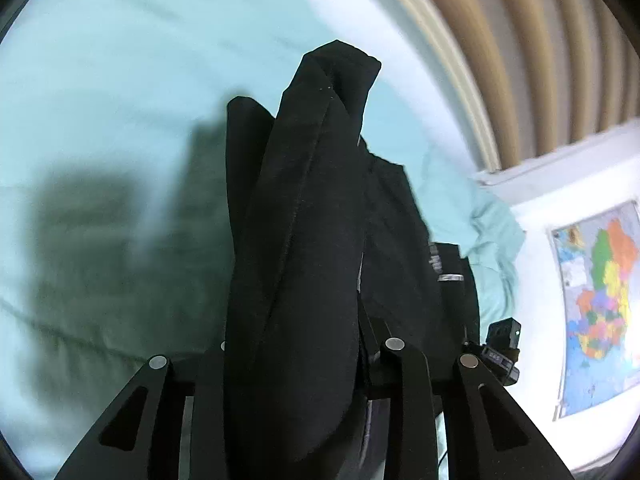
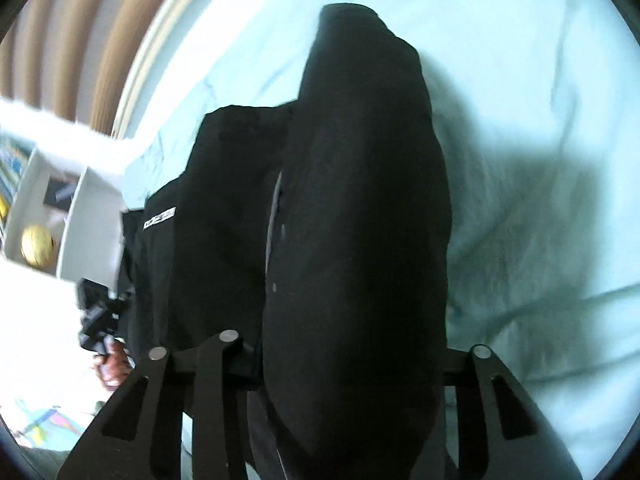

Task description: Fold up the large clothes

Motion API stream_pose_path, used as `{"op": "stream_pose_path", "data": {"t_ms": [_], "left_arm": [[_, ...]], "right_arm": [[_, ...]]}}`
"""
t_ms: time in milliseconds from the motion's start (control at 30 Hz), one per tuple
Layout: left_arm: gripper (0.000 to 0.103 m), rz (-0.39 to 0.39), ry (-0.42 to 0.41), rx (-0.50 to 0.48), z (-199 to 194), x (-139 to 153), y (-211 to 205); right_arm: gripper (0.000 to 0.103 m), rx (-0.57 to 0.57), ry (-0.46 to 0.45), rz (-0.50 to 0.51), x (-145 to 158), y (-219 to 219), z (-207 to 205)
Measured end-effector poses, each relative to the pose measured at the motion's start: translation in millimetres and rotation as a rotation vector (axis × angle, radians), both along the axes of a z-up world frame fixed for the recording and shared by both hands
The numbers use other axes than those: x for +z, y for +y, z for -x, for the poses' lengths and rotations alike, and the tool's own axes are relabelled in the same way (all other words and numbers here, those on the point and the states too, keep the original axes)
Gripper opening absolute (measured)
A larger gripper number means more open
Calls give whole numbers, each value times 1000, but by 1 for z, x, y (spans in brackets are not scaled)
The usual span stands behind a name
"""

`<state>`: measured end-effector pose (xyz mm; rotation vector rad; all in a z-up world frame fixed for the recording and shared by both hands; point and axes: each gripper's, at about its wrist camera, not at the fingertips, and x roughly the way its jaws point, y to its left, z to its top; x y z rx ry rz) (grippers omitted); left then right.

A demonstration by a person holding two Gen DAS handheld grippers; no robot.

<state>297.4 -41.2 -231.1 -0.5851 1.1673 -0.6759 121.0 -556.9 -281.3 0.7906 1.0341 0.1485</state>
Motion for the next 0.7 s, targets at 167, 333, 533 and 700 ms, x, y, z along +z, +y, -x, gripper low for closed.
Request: {"op": "stream_pose_path", "data": {"t_ms": [167, 333, 533, 700], "left_arm": [[33, 37, -87, -33, 39, 53, -8], [33, 66, -163, -50, 92, 105, 0], [33, 86, -212, -61, 150, 139, 7], [33, 63, -180, -68, 196, 138, 6]], "right_arm": [[40, 32, -84, 77, 61, 24, 26], [39, 28, -134, 110, 119, 35, 73], [39, 11, -180, 127, 164, 40, 116], [39, 28, -154, 151, 158, 50, 131]]}}
